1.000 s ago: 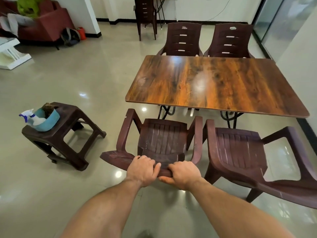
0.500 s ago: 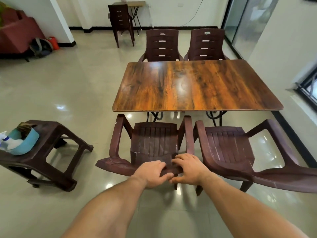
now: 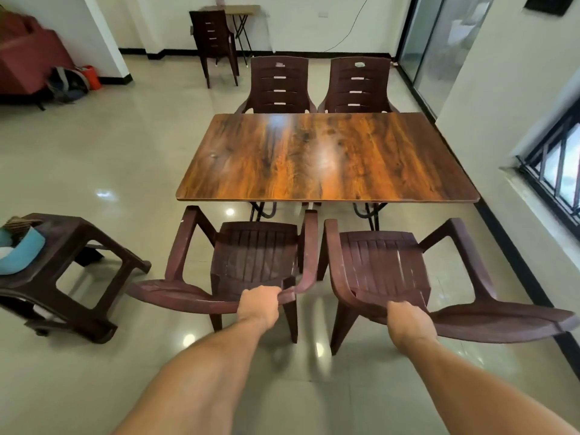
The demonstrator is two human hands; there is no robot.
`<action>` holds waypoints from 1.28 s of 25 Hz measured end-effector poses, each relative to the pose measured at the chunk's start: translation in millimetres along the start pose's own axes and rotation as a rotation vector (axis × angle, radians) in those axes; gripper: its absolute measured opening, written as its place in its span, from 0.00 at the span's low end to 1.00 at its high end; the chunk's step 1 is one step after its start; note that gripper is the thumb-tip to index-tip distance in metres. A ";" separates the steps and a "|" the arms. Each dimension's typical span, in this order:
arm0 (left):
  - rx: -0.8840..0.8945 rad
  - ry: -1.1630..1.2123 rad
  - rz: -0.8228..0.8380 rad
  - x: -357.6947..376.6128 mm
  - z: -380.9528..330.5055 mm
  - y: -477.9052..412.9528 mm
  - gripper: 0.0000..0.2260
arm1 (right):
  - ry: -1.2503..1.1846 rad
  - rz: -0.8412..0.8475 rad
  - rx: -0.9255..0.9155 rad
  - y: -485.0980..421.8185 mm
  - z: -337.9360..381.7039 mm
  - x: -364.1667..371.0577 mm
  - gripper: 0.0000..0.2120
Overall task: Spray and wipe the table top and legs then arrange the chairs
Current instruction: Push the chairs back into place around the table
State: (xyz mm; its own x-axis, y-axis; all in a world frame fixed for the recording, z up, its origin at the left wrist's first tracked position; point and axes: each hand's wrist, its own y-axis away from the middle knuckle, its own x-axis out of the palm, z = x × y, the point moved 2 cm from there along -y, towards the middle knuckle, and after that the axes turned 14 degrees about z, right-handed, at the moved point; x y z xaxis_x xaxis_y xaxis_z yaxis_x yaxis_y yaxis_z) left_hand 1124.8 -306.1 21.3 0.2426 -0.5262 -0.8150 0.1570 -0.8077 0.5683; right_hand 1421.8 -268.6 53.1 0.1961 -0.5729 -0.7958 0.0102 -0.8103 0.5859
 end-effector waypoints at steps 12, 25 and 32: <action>0.181 0.052 -0.045 26.9 -33.1 37.2 0.18 | -0.109 -0.056 -0.083 6.1 8.6 12.3 0.16; 0.160 0.065 -0.055 34.1 -35.6 49.5 0.19 | -0.024 -0.050 -0.243 -2.7 -8.9 19.6 0.15; 0.161 0.043 -0.064 41.6 -37.6 58.6 0.20 | -0.036 -0.040 -0.278 7.2 -12.4 25.8 0.14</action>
State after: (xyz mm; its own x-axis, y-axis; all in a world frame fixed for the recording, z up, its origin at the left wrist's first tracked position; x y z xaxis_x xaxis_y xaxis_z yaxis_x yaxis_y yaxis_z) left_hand 1180.1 -365.3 25.0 0.2782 -0.4634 -0.8413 0.0190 -0.8731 0.4872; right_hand 1439.1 -287.7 38.7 0.1551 -0.5494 -0.8210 0.2865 -0.7704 0.5696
